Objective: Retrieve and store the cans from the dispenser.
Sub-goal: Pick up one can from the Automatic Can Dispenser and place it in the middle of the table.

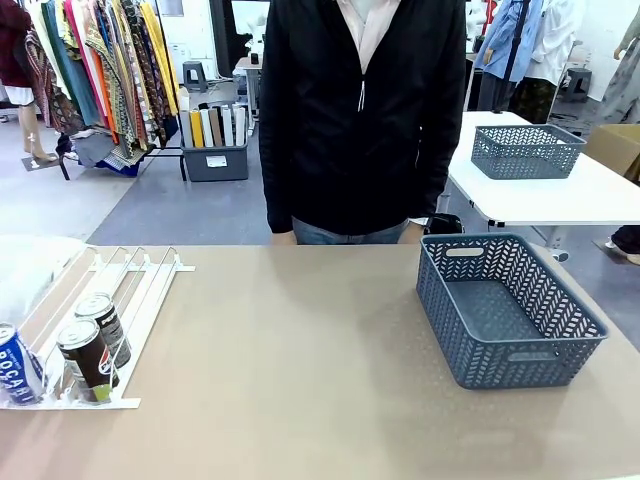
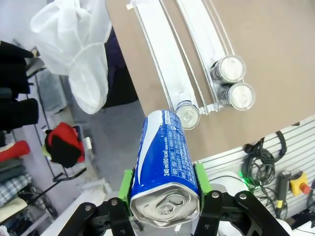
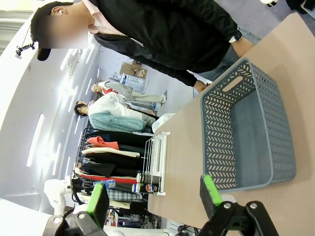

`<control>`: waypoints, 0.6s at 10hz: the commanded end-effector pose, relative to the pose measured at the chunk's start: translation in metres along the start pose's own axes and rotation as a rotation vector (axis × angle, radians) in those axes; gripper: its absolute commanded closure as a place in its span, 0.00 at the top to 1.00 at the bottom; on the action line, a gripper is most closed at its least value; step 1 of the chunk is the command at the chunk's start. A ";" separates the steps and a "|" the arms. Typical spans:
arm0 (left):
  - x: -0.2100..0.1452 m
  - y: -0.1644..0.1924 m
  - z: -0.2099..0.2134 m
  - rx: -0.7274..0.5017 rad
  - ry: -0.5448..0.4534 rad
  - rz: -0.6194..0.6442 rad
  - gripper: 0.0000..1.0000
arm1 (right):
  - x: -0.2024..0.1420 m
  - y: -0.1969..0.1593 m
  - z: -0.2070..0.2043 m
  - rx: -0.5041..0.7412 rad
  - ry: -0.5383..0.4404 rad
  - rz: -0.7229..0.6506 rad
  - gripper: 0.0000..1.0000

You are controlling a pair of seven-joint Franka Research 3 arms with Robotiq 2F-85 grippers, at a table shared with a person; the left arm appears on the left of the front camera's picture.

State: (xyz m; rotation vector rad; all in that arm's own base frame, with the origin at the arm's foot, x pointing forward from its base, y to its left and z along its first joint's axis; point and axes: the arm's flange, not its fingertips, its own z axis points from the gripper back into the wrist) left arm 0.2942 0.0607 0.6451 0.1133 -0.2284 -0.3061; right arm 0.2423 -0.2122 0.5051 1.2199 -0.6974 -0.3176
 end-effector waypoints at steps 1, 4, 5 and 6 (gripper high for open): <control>0.021 -0.013 -0.003 -0.075 -0.060 -0.002 0.00 | 0.004 0.003 -0.001 0.026 -0.019 0.020 1.00; 0.141 -0.135 -0.007 -0.178 -0.087 -0.353 0.00 | 0.004 0.003 -0.001 0.026 -0.019 0.020 1.00; 0.177 -0.196 -0.015 -0.171 -0.028 -0.445 0.00 | 0.004 0.003 -0.001 0.026 -0.019 0.020 1.00; 0.207 -0.266 -0.033 -0.165 0.037 -0.557 0.00 | 0.004 0.003 -0.001 0.026 -0.019 0.020 1.00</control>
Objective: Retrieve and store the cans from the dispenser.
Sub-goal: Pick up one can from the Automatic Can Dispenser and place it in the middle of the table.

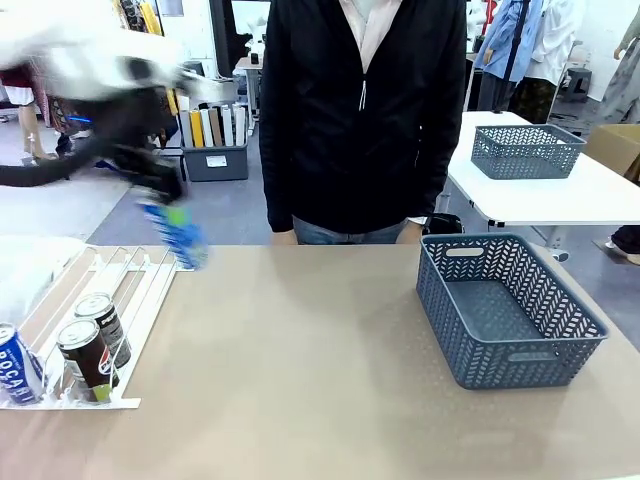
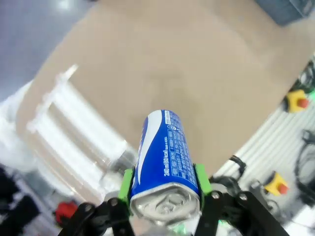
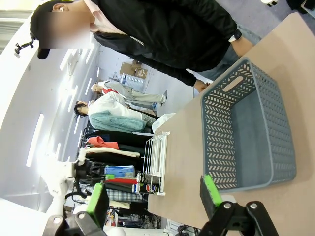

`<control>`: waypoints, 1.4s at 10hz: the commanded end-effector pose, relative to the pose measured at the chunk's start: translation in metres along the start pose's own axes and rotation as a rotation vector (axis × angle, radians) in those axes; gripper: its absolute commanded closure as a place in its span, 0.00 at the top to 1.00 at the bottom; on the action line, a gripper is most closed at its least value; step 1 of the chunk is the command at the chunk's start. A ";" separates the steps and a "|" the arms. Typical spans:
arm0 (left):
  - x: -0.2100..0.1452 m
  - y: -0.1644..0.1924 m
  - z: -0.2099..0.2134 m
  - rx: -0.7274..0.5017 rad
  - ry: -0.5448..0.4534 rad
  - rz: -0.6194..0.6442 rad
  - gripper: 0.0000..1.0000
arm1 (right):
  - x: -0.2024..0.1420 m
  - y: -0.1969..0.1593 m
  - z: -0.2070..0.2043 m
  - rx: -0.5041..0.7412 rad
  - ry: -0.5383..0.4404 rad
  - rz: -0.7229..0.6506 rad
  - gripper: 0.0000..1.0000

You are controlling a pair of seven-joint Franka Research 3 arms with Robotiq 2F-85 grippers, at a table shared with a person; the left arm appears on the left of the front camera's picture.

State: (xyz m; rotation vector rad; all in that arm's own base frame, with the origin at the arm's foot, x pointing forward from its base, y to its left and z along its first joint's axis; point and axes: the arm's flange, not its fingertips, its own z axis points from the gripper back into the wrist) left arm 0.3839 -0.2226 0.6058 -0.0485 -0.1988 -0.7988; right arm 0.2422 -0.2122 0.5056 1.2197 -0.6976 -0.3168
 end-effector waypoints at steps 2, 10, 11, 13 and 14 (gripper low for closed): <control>0.126 -0.061 -0.082 0.018 0.143 -0.073 0.00 | 0.003 0.002 -0.001 0.026 -0.020 0.019 1.00; 0.148 -0.099 -0.229 -0.053 0.161 -0.089 0.00 | 0.003 0.002 -0.001 0.026 -0.020 0.019 1.00; 0.147 -0.102 -0.230 -0.029 0.163 -0.102 0.00 | 0.003 0.002 -0.001 0.026 -0.020 0.019 1.00; 0.147 -0.104 -0.234 -0.022 0.180 -0.108 0.00 | 0.003 0.002 -0.001 0.026 -0.020 0.019 1.00; 0.146 -0.105 -0.234 -0.016 0.184 -0.118 0.00 | 0.003 0.002 -0.001 0.026 -0.020 0.019 1.00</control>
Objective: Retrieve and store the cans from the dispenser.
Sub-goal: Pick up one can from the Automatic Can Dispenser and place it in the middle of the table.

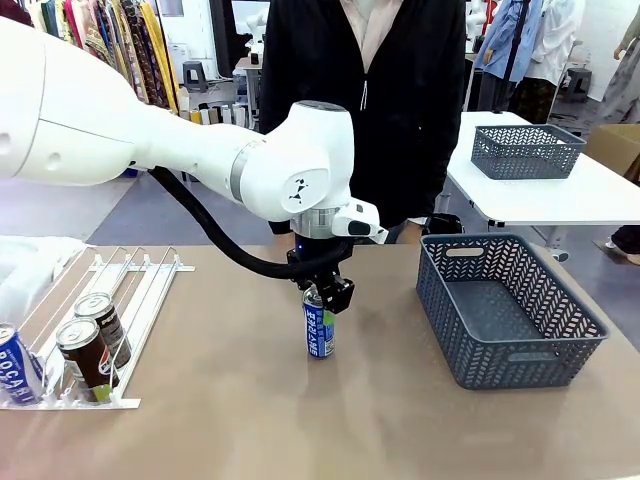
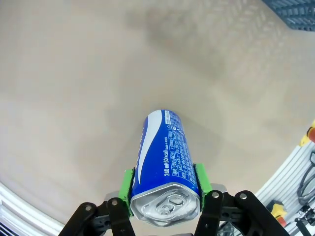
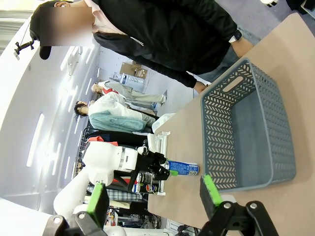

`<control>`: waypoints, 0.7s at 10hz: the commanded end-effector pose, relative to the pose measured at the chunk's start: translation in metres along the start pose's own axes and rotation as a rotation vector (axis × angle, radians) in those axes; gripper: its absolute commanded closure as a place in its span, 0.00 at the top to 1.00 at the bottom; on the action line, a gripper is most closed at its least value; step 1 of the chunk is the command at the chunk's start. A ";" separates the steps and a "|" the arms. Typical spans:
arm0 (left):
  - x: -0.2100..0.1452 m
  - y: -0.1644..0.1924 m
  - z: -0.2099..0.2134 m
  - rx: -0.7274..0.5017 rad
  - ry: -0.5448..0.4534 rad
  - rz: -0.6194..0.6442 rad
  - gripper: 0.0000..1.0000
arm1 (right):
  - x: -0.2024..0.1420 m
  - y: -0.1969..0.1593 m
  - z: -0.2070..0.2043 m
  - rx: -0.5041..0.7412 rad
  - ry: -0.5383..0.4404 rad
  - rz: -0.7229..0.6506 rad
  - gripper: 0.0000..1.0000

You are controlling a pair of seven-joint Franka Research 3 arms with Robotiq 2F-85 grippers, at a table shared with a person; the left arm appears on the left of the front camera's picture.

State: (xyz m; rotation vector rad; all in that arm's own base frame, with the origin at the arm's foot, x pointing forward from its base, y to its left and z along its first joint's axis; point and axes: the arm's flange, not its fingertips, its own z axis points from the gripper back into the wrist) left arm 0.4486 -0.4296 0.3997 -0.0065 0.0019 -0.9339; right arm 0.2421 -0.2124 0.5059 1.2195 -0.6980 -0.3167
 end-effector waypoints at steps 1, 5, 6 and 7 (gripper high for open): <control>-0.004 0.001 0.002 0.027 -0.002 0.014 0.00 | 0.003 0.002 -0.002 0.026 -0.019 0.019 1.00; -0.006 0.000 0.003 0.028 -0.009 0.010 1.00 | 0.003 0.002 -0.002 0.026 -0.019 0.019 1.00; -0.013 0.001 0.018 0.033 -0.051 0.020 1.00 | 0.003 0.002 -0.002 0.026 -0.019 0.019 1.00; -0.028 0.002 0.048 0.028 -0.117 0.026 1.00 | 0.003 0.002 -0.002 0.026 -0.019 0.019 1.00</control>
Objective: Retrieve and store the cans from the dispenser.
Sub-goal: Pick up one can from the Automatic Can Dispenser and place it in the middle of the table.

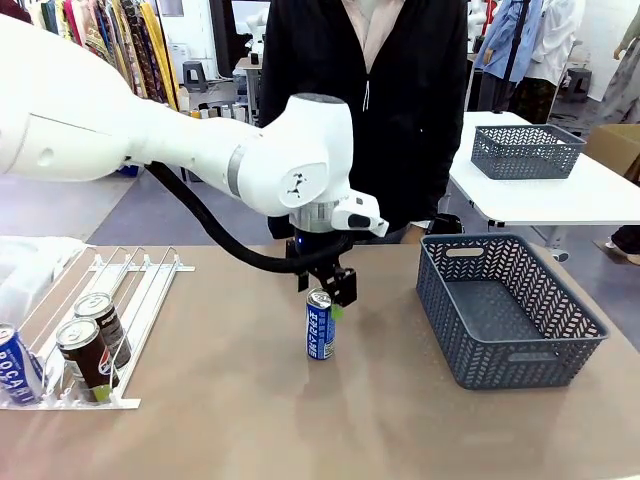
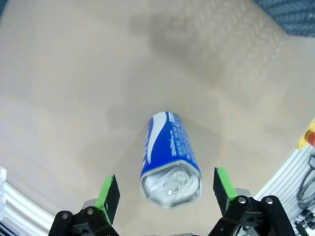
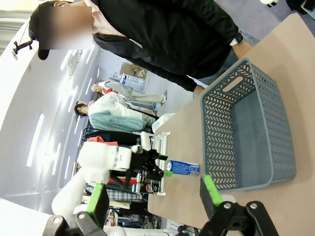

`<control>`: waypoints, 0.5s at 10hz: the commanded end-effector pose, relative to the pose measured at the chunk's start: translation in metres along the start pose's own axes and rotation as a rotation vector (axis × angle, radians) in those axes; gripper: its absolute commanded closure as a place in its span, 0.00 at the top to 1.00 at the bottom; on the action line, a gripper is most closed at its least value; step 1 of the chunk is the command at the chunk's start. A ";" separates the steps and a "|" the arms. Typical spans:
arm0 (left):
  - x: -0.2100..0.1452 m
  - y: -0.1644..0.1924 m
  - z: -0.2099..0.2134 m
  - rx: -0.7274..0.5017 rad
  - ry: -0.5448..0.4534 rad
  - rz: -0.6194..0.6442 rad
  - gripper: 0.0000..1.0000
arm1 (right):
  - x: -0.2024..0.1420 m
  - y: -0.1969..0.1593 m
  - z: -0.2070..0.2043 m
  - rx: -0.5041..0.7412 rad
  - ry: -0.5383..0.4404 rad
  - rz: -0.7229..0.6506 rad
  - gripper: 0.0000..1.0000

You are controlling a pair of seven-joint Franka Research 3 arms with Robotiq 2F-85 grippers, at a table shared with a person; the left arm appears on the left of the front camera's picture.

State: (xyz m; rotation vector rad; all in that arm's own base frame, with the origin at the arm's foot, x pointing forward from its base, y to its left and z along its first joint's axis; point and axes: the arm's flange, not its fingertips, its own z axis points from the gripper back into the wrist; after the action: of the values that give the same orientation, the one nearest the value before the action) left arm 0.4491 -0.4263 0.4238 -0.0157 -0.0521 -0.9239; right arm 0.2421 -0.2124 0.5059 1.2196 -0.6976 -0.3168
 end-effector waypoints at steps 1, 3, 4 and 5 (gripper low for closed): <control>-0.055 0.004 0.065 0.013 -0.113 0.005 1.00 | 0.003 0.002 -0.002 0.026 -0.020 0.019 1.00; -0.150 0.038 0.126 -0.065 -0.165 0.044 1.00 | 0.003 0.002 -0.002 0.026 -0.020 0.019 1.00; -0.194 0.066 0.140 -0.120 -0.236 0.102 1.00 | 0.003 0.002 -0.002 0.026 -0.020 0.019 1.00; -0.245 0.104 0.154 -0.211 -0.298 0.159 1.00 | 0.003 0.002 -0.002 0.026 -0.020 0.019 1.00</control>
State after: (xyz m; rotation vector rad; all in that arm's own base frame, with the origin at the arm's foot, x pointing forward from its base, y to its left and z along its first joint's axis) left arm 0.3854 -0.2288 0.5784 -0.2697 -0.2296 -0.8017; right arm 0.2423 -0.2126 0.5062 1.2193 -0.6979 -0.3172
